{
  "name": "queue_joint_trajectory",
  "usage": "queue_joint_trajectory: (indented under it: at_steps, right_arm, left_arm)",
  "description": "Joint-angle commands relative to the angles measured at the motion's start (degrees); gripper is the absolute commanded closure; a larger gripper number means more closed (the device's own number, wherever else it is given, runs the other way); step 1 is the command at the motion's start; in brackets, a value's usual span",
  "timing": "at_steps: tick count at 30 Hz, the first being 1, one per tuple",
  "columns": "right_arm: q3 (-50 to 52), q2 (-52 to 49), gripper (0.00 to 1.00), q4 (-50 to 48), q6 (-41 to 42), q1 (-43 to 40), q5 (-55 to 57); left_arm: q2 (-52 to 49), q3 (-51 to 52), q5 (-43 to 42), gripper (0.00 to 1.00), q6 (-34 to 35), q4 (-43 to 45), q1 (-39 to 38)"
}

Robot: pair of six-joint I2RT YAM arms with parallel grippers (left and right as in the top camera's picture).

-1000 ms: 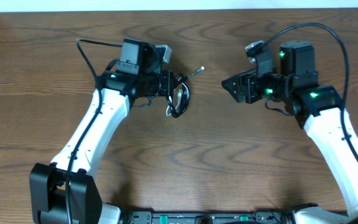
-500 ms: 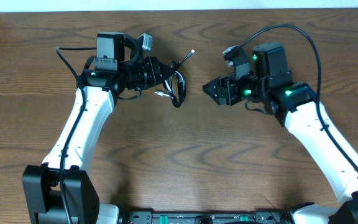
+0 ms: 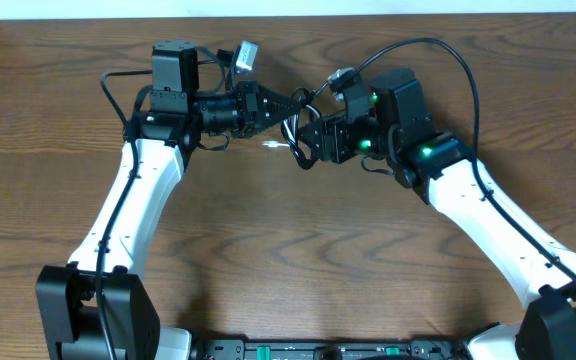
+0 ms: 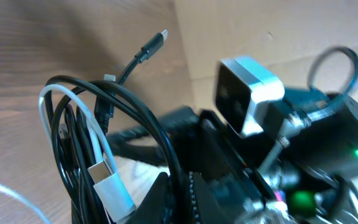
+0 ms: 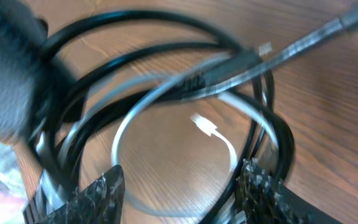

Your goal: Untangle cables

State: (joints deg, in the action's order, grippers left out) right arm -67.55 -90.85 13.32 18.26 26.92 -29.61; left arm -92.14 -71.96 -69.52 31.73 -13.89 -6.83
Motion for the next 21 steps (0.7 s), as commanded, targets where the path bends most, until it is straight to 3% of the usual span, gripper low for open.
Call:
queue_joint_trajectory:
  at_steps: [1, 9, 21]
  right_arm:
    - [-1.07, -0.94, 0.44, -1.88, 5.38, 0.61, 0.33]
    - [-1.07, -0.92, 0.43, -3.45, 6.91, -0.5, -2.86]
    - [-1.07, -0.92, 0.47, -5.55, 15.58, -5.64, -11.91]
  left_arm:
    - [1.2, -0.81, -6.56, 0.93, -0.42, 0.31, 0.63]
    - [1.18, -0.81, -6.56, 0.93, -1.55, 0.31, 1.01]
    - [1.18, -0.81, -6.56, 0.93, -1.6, 0.31, 1.03]
